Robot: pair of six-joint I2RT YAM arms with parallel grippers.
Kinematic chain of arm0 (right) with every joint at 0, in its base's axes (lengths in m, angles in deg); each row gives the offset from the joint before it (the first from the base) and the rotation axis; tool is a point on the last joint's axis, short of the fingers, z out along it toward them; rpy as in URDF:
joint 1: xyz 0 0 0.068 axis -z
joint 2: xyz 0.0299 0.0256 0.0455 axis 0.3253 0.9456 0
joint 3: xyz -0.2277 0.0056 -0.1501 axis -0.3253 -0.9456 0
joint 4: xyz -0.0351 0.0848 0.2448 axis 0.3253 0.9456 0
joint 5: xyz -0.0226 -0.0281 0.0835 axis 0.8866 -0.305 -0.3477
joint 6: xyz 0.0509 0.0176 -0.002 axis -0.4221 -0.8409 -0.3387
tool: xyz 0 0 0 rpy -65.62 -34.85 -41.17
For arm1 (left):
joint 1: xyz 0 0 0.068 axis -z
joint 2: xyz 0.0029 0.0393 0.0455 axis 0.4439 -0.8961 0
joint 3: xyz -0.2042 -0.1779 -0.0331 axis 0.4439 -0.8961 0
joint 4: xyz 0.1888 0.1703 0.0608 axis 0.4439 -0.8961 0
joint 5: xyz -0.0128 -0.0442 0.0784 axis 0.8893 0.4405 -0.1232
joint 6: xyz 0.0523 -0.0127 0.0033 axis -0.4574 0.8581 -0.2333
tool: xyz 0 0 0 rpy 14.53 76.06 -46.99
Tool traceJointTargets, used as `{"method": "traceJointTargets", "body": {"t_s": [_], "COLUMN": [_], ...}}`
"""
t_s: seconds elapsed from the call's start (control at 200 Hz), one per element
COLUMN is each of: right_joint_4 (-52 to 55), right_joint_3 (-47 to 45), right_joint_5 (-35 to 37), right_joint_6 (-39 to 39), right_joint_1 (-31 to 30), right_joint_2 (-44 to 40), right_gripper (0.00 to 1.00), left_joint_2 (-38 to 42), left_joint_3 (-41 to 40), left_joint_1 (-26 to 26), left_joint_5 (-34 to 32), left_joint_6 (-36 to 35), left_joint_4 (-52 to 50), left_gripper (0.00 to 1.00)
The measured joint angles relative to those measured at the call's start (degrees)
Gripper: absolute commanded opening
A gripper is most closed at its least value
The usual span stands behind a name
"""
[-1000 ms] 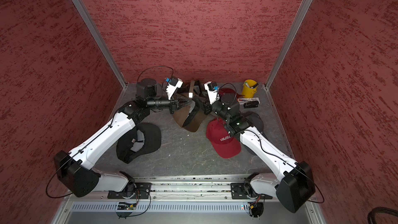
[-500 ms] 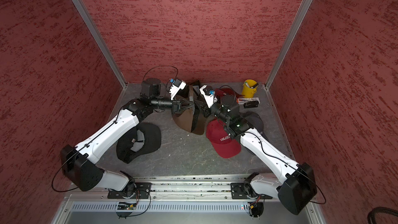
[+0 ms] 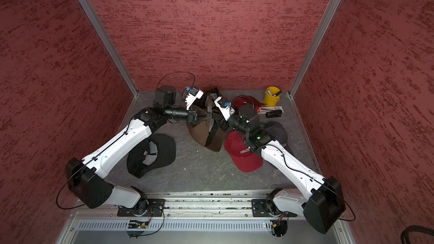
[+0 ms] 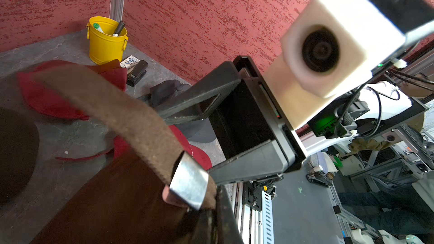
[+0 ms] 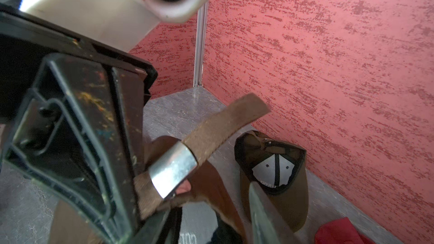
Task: Open the adjustable buckle of the baseball cap
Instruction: Pull the adjustable strap on the baseball cap.
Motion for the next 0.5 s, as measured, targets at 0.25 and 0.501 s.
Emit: {"method": "traceJointTargets", "body": {"t_s": [0.25,0.501], "right_joint_4": [-0.96,-4.11], "right_joint_3": [-1.01,-3.85], "right_joint_5": [-1.6,-0.81], "right_joint_6": [-0.28,-2.25], "right_joint_1": [-0.37,-0.76], "right_joint_2": [-0.5,-1.22], "right_gripper": [0.2,0.01], "left_joint_2": [-1.16,-2.05], "left_joint_3": [1.4,2.1], "left_joint_1": [0.04,0.04], "left_joint_5": [1.31,1.55], "left_joint_6": [-0.02,-0.04], "left_joint_4": [-1.36,-1.46], "left_gripper": [0.0,0.0]}}
